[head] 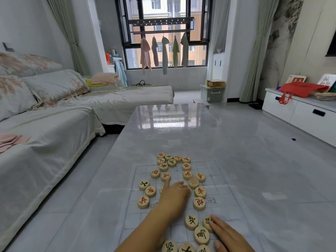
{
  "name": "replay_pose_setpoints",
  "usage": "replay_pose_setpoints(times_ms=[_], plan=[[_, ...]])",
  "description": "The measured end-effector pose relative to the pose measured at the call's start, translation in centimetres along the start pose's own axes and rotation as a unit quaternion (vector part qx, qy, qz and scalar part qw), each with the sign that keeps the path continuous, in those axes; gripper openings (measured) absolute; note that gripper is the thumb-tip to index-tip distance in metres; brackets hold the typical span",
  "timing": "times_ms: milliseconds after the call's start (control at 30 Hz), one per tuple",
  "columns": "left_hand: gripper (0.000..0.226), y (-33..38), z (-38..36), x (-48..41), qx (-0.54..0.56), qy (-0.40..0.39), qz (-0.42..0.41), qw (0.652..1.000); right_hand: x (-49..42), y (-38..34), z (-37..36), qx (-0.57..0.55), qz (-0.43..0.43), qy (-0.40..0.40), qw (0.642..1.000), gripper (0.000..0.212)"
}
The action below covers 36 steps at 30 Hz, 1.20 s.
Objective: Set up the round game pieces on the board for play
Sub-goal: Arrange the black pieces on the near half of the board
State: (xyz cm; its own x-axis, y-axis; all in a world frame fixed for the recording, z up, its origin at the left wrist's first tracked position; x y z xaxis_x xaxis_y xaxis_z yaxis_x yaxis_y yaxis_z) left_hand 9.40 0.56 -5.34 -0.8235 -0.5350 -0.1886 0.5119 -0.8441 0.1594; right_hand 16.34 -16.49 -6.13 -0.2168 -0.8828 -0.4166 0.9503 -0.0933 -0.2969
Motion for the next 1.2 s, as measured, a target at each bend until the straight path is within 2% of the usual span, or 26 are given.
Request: replay_pose_setpoints(times_ms=[67,167,300,367,433,500,533,567,600,700,800,867,967,1100,1200], plan=[[0.032,-0.2,0.0,1.8,0.017,0.008,-0.03,0.999,0.5,0.1,-0.5,-0.024,-0.032,-0.006,0.999,0.048],[0.035,-1.0,0.4,5.0,0.044,0.017,-0.052,0.998,0.7,-0.1,-0.9,-0.054,-0.028,0.003,0.998,0.054],[0.034,-2.7,1.0,8.1,0.095,0.049,-0.055,0.993,0.9,0.3,-1.1,-0.051,-0.046,-0.043,0.997,0.058],[0.037,-4.7,1.8,8.3,0.139,0.099,-0.004,0.985,0.6,0.2,-1.2,-0.06,-0.061,-0.049,0.995,0.058],[0.039,-7.8,2.5,7.5,0.149,0.134,0.089,0.976,0.1,-0.1,-1.7,-0.056,-0.077,-0.064,0.993,0.06],[0.043,-10.5,2.7,6.2,0.126,0.117,0.164,0.971,-0.3,-0.9,-2.1,-0.023,-0.082,-0.072,0.994,0.062],[0.045,-11.4,2.5,5.5,0.114,0.096,0.18,0.972,-0.4,-1.2,-2.2,-0.005,-0.065,-0.043,0.997,0.066],[0.048,-12.0,2.3,4.9,0.104,0.072,0.184,0.975,-0.5,-1.6,-2.0,0.031,-0.041,-0.028,0.998,0.07],[0.049,-12.5,1.9,4.3,0.094,0.048,0.179,0.978,-0.4,-2.0,-1.6,0.048,-0.042,-0.056,0.996,0.07],[0.049,-13.1,1.4,3.8,0.077,0.001,0.17,0.982,-0.4,-2.2,-1.5,0.084,-0.037,-0.011,0.996,0.062],[0.046,-13.3,1.9,5.4,0.083,0.028,0.172,0.981,-0.2,-2.0,-1.8,0.039,-0.069,-0.035,0.996,0.066],[0.044,-13.3,2.4,7.4,0.113,0.044,0.177,0.977,-0.5,-1.1,-2.5,0.007,-0.072,-0.016,0.997,0.057],[0.041,-12.6,2.6,10.8,0.174,0.041,0.178,0.968,-1.7,-0.7,-3.3,0.001,-0.098,-0.049,0.994,0.052],[0.047,-9.9,2.1,14.0,0.214,0.04,0.165,0.962,-2.9,-1.5,-4.0,-0.031,-0.101,-0.046,0.993,0.048],[0.048,-7.9,1.6,14.7,0.242,0.057,0.156,0.956,-2.8,-1.1,-3.9,-0.106,-0.116,-0.041,0.987,0.044]])
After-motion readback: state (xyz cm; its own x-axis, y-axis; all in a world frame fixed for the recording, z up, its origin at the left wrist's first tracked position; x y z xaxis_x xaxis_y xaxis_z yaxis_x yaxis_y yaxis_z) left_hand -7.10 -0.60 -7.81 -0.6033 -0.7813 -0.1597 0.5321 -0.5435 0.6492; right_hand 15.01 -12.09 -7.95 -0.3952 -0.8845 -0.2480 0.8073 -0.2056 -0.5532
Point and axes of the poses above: each hand's wrist, its own x-axis away from the middle knuckle, its own z-axis out of the back of the hand, y = z × x, the point moved 4 cm from there along -x, towards the middle knuckle, and after that the axes turned 9 degrees about y, right-handed, at the moved point
